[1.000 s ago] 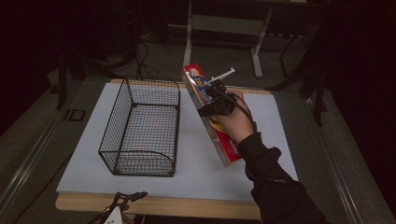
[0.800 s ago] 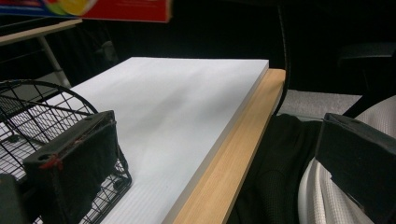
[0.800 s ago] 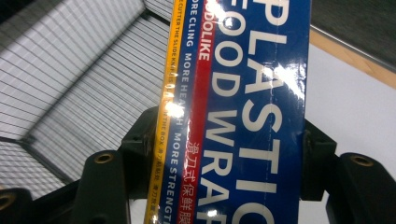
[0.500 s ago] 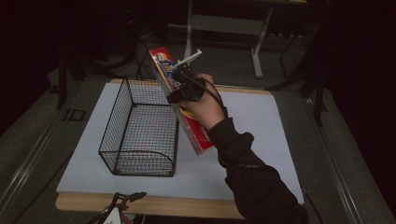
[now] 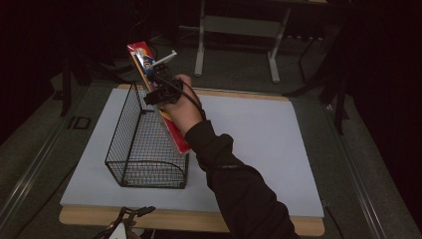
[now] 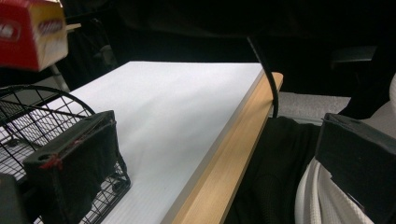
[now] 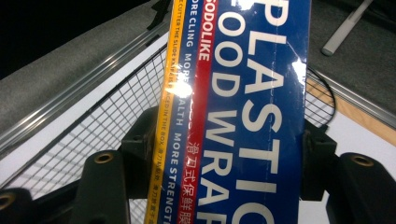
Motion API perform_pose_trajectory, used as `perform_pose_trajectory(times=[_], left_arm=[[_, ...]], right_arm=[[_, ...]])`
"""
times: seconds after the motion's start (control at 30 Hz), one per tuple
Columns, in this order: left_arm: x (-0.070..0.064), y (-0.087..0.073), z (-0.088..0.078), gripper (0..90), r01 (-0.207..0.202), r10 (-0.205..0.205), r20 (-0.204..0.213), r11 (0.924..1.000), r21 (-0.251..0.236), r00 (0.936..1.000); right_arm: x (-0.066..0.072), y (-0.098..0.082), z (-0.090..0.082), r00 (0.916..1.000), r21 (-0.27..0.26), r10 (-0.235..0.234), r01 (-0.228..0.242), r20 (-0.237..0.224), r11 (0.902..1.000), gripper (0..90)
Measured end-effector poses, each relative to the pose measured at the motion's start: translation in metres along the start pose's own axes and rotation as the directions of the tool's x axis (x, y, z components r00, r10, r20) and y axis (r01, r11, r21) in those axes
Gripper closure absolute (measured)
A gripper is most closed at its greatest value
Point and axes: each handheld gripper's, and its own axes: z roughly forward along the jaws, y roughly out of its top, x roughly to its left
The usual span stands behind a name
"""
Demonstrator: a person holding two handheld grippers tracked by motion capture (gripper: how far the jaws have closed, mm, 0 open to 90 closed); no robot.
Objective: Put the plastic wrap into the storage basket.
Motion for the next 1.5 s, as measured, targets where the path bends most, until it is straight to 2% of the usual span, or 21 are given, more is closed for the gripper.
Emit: perform_pose_trajectory(times=[0.1,0.17,0.2,0.37,0.43,0.5,0.57,0.7,0.77,0.87,0.93,1.03,1.1,1.23,1.37,1.47,1.5], left_arm=[[0.000,0.000,0.000,0.0,-0.001,0.001,0.000,1.0000,0.003,1.0000],[0.000,0.000,0.000,0.0,-0.002,0.002,-0.001,1.0000,0.002,1.0000],[0.000,0.000,0.000,0.0,-0.001,0.001,0.001,1.0000,0.002,1.0000],[0.000,0.000,0.000,0.1,0.001,-0.001,0.002,1.0000,0.002,1.0000],[0.000,0.000,0.000,0.1,0.001,-0.001,0.002,1.0000,0.004,1.0000],[0.000,0.000,0.000,0.0,0.001,-0.001,0.004,1.0000,0.005,1.0000],[0.000,0.000,0.000,0.0,0.001,-0.001,0.008,1.0000,0.005,1.0000],[-0.001,0.000,0.000,0.1,-0.002,0.002,0.013,1.0000,0.004,0.9999],[-0.001,0.000,0.000,0.0,-0.001,0.001,0.014,1.0000,0.004,0.9999],[-0.001,0.000,0.000,0.0,0.000,0.000,0.016,1.0000,0.002,0.9999],[-0.001,0.000,0.000,0.0,-0.001,0.001,0.016,1.0000,0.003,0.9999],[-0.001,0.000,0.000,0.0,-0.001,0.001,0.018,1.0000,0.003,0.9998],[-0.001,0.000,0.000,0.1,-0.001,0.001,0.019,1.0000,0.004,0.9998],[-0.001,0.000,0.000,0.0,-0.001,0.001,0.021,1.0000,0.006,0.9998],[-0.002,0.000,0.001,0.0,-0.003,0.002,0.027,0.9999,0.011,0.9996],[-0.002,0.000,0.001,0.1,-0.001,0.000,0.031,0.9999,0.012,0.9995],[-0.002,0.000,0.001,0.0,0.000,0.000,0.030,0.9999,0.013,0.9995]], right_arm=[[0.002,-0.001,0.009,0.9999,-0.011,0.012,-0.012,-0.007,0.9999,38.3],[0.004,-0.003,0.016,0.9999,-0.016,0.004,-0.004,0.014,0.9999,38.3],[0.007,-0.005,0.025,0.9997,-0.019,0.015,-0.015,0.019,0.9997,38.3],[0.011,-0.010,0.040,0.9997,-0.021,0.019,-0.019,0.013,0.9996,38.3],[0.015,-0.015,0.050,0.9993,-0.019,0.037,-0.037,-0.004,0.9991,38.2],[0.017,-0.017,0.053,0.9991,-0.018,0.042,-0.042,-0.009,0.9990,38.2],[0.019,-0.021,0.059,0.9988,-0.016,0.048,-0.048,0.004,0.9987,38.2],[0.019,-0.027,0.066,0.9974,-0.025,0.070,-0.069,0.019,0.9973,38.1],[0.017,-0.033,0.073,0.9969,-0.012,0.075,-0.075,0.021,0.9971,38.1],[0.014,-0.039,0.081,0.9936,0.001,0.112,-0.112,0.014,0.9937,38.1],[0.014,-0.042,0.085,0.9935,0.009,0.112,-0.112,0.021,0.9937,38.1],[0.017,-0.047,0.091,0.9963,0.013,0.080,-0.080,0.032,0.9967,38.0],[0.018,-0.049,0.092,0.9960,0.012,0.082,-0.083,0.036,0.9965,37.9],[0.022,-0.054,0.093,0.9975,0.013,0.056,-0.057,0.042,0.9983,37.7],[0.021,-0.059,0.096,0.9974,0.004,0.066,-0.066,0.030,0.9978,37.3],[0.021,-0.062,0.102,0.9976,0.047,0.054,-0.056,0.043,0.9974,37.2],[0.020,-0.064,0.105,0.9970,0.059,0.064,-0.067,0.044,0.9960,37.5]])
